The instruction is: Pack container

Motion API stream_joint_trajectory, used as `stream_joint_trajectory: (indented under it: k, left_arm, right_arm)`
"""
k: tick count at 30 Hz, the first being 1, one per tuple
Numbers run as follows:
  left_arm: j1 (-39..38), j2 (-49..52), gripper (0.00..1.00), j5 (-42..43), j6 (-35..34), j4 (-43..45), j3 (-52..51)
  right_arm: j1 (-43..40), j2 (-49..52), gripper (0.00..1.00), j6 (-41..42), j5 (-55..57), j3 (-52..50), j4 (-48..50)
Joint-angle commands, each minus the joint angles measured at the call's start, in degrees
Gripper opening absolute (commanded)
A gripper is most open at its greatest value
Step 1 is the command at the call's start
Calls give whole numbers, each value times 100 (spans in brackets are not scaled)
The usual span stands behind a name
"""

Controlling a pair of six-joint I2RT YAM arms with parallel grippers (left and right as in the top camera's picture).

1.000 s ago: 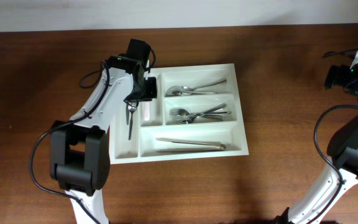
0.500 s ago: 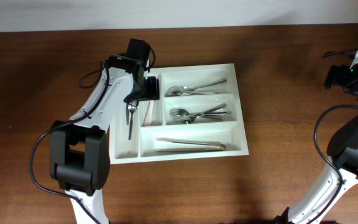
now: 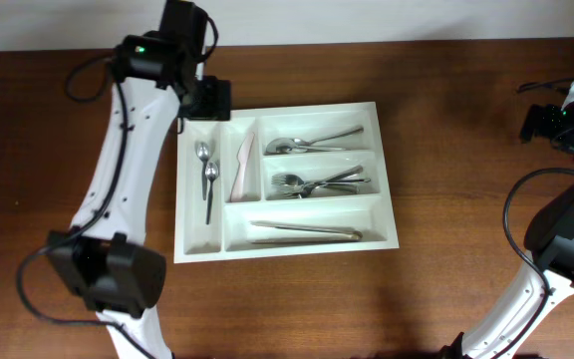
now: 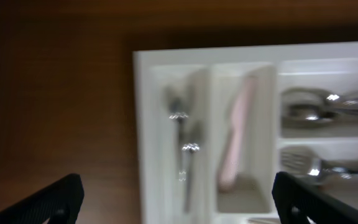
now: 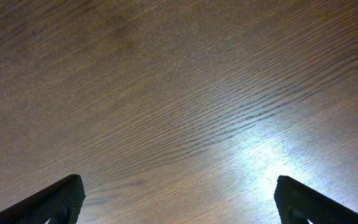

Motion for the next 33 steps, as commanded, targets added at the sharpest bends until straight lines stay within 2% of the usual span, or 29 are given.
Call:
stream_joint_trajectory:
  k: [1,5,10,16,19,23,28,33]
  left_arm:
    - [28,-588,99,-850,149,-125,179]
    - [28,-1060,99,-901,149,-192,179]
    - [28,-1558,99,-1143,66,-763,177]
    - [28,-2000,99,-1908,-977,-1652,48]
    - [28,-2354,99,-2168,-1478,-1812,-570]
    - [26,-3185,99,-2070,-1720,-1423,-1880]
    - [22,-4756,99,-1073,-1674,-579,-3491]
    - [22,-6387,99,-656,-1563,-520,-4441]
  right_arm:
    - [22,-68,99,50,-11,-20,13]
    - [22,-68,99,50,-11,-20,13]
    - [22,-68,99,50,-11,-20,13]
    - [22,-68,99,50,-11,-20,11]
    - [22,-68,99,50,-11,-20,13]
    - [22,-68,99,50,-11,-20,13]
    - [22,-68,98,50,-11,-20,13]
    - [22,-68,99,50,-11,-20,11]
